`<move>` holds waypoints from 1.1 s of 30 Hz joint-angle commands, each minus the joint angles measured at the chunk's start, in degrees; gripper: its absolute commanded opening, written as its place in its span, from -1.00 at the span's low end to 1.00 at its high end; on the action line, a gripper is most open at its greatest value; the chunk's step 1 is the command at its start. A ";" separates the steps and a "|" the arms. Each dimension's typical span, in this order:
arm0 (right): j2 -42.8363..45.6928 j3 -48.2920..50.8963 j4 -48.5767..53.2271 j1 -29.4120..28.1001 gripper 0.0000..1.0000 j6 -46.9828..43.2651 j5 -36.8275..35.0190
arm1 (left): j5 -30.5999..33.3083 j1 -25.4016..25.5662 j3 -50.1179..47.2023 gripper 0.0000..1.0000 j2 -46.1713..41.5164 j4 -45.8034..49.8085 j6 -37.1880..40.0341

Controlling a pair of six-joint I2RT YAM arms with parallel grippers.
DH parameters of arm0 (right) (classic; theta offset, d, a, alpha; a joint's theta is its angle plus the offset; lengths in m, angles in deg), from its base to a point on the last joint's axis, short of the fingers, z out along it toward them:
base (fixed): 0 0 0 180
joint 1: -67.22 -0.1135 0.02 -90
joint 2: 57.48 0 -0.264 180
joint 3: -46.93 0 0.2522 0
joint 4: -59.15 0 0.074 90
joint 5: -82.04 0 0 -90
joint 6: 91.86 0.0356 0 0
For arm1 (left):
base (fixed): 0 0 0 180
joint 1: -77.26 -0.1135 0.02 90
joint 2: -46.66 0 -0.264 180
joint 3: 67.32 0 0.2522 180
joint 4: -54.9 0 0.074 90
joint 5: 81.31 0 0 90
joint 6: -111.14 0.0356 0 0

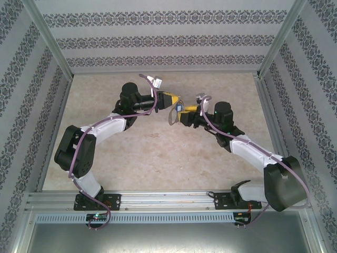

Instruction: Put the keys on the keyring

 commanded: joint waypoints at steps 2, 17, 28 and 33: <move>2.11 1.58 -1.98 0.78 0.20 -0.55 -0.34 | -0.22 0.41 2.03 -1.00 -1.98 -2.79 0.46; -2.39 -3.86 -1.57 -2.07 0.20 -2.44 -1.55 | -0.40 0.49 2.35 -1.00 -1.89 -2.86 0.10; -4.69 -6.85 0.20 -2.30 -0.04 -4.30 -0.54 | -0.24 0.43 2.10 -1.00 -2.15 -2.58 0.18; -3.27 -5.49 1.30 -2.17 -0.30 -5.12 -0.10 | -0.23 0.45 2.29 -1.00 -2.11 -2.52 0.32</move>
